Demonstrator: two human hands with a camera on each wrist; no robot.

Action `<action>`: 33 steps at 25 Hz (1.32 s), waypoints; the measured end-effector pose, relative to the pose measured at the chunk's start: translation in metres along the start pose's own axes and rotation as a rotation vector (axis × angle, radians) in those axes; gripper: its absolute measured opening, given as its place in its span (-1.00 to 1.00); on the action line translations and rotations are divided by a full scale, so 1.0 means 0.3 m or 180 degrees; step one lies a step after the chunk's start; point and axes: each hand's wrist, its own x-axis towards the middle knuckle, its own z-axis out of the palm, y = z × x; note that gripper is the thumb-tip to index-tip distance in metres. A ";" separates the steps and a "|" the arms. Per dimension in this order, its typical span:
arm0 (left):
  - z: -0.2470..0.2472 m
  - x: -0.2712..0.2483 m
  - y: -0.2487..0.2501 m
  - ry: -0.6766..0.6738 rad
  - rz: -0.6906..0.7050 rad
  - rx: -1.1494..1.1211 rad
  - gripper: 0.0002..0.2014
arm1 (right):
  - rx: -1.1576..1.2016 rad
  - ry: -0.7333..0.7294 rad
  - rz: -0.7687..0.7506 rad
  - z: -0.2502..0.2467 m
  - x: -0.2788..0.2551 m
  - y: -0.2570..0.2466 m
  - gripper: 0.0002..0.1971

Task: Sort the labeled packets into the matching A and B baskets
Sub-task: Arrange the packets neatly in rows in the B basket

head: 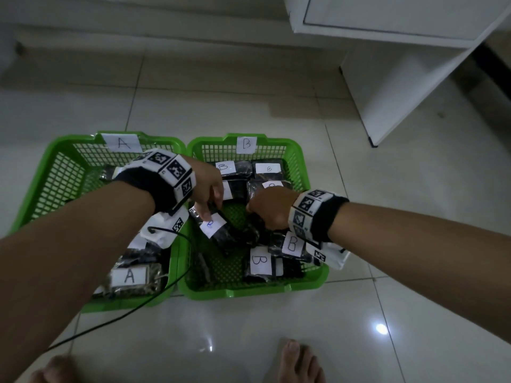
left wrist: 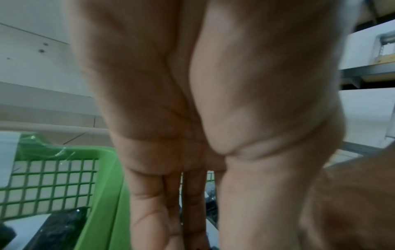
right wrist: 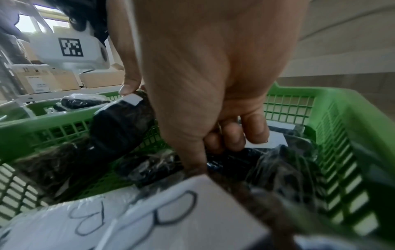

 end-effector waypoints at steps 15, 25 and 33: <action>0.072 0.044 0.125 0.0598 -0.0228 0.0620 -0.69 | 0.0222 -0.0264 0.1072 -0.119 -0.068 0.119 -0.44; 0.110 0.074 0.150 0.0721 0.0073 0.0822 -0.57 | 0.0734 -0.0361 0.1133 -0.116 -0.090 0.149 -0.51; 0.081 0.068 0.094 0.0920 0.0031 0.0425 -0.40 | 0.1149 0.0203 0.0994 -0.111 -0.092 0.204 -0.45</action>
